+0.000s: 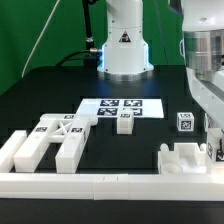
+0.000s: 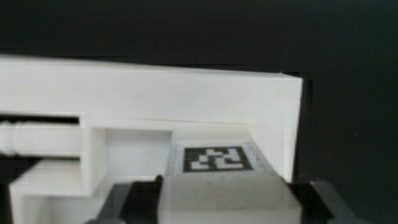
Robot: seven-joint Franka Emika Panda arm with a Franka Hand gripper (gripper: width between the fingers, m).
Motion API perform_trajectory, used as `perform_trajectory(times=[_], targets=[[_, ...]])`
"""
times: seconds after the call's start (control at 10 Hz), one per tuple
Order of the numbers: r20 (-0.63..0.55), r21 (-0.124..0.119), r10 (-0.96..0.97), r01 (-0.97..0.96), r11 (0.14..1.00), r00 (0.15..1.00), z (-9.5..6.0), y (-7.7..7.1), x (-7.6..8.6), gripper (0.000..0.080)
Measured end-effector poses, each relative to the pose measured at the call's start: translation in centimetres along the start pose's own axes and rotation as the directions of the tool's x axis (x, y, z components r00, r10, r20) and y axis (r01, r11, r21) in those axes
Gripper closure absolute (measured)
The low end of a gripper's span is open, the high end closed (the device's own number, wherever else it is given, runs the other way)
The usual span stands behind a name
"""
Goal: Assemble chair
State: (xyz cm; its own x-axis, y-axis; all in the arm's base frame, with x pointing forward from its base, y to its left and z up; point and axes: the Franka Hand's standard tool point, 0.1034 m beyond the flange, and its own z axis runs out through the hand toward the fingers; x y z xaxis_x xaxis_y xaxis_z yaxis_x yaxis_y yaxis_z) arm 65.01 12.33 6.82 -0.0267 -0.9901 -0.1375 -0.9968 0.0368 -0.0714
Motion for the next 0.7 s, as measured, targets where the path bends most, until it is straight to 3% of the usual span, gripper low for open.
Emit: perform_trajectory(times=[0.4,0.5,0.6,0.7], targets=[[0.002,0.004,0.158,-0.158,0.987,0.987,-0.06,-0.1,-0.01,0.0508],[0.002,0.003,0.158,-0.158,0.987,0.987,-0.02,-0.07,-0.04,0.0446],[0.002,0.003,0.151,-0.151,0.989,0.989,-0.02,-0.07,-0.05,0.0309],[0.002,0.003,0.15,-0.15,0.989,0.989,-0.02,-0.06,-0.06,0.0309]])
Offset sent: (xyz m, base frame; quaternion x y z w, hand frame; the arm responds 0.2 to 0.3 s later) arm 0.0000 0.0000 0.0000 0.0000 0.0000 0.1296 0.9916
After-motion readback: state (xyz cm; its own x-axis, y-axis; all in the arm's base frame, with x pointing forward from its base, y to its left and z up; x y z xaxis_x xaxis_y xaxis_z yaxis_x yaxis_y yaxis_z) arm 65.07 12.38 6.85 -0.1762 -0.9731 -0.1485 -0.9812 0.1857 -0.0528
